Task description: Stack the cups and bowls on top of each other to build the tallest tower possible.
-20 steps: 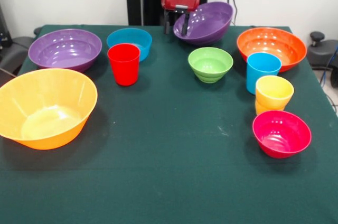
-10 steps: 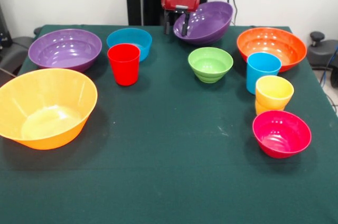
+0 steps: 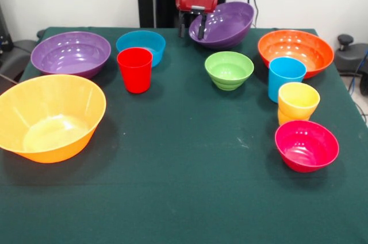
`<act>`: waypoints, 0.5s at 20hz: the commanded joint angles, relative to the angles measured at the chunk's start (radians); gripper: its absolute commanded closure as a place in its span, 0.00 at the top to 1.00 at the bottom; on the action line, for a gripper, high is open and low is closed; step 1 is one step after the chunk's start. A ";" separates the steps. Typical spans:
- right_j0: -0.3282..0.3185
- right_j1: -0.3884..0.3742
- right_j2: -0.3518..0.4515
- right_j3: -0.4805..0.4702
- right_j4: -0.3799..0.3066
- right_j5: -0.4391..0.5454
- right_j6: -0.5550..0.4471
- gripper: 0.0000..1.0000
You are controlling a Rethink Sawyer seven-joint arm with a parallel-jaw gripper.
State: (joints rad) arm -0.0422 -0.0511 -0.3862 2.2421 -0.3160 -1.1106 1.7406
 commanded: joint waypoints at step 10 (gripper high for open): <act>0.004 0.144 0.077 -0.022 -0.020 0.264 0.125 0.00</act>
State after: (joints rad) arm -0.0423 -0.0480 -0.3869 2.2408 -0.3166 -1.1127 1.7406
